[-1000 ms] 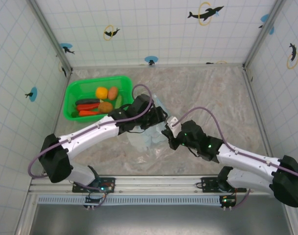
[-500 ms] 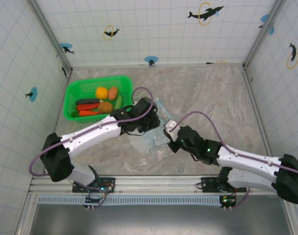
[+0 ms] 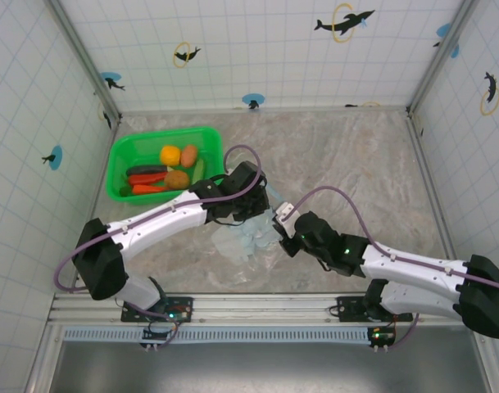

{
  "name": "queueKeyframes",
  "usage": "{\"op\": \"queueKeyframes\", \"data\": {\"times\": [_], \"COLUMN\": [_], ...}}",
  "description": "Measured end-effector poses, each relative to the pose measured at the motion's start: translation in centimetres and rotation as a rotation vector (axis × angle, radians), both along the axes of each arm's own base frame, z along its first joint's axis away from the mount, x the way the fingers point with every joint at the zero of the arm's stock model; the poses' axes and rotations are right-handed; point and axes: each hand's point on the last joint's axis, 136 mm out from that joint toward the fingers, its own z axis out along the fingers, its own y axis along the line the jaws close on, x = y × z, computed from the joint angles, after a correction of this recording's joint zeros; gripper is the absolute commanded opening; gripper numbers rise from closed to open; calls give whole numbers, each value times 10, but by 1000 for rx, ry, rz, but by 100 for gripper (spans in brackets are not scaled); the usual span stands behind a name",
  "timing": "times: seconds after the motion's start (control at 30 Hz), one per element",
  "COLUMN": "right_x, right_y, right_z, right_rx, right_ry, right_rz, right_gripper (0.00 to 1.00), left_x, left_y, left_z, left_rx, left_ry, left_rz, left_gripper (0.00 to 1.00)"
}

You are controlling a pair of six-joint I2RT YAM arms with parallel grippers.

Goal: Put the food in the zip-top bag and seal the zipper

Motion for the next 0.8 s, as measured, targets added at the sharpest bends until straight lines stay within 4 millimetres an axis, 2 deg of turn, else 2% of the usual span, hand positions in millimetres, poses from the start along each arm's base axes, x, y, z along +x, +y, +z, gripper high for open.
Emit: {"op": "queueKeyframes", "data": {"times": [0.07,0.13,0.2,0.37,0.47,0.57,0.63,0.7,0.8], "right_x": [-4,-9,-14,-20,-2,25,42,50,46], "right_y": [2,5,5,-7,-24,-42,-55,-62,-57], "right_z": [2,8,23,93,111,100,79,63,51], "right_rx": [18,46,102,344,419,423,408,404,418], "right_ry": [16,23,20,-44,-40,27,113,193,291], "right_rz": [17,47,63,74,6,-94,-168,-205,-184], "right_gripper": [63,70,74,74,70,67,67,66,61], "left_x": [1,1,1,-6,-13,-21,-25,-28,-34], "left_y": [1,1,2,5,2,-3,-8,-10,-11], "left_z": [0,1,3,21,39,56,64,65,64], "left_rx": [11,24,40,61,29,-8,-25,-30,-29], "left_ry": [-14,-34,-61,-134,-182,-214,-227,-232,-221], "left_rz": [-14,-39,-78,-201,-287,-367,-411,-439,-467], "left_gripper": [0,0,0,0,0,0,0,0,0]}}
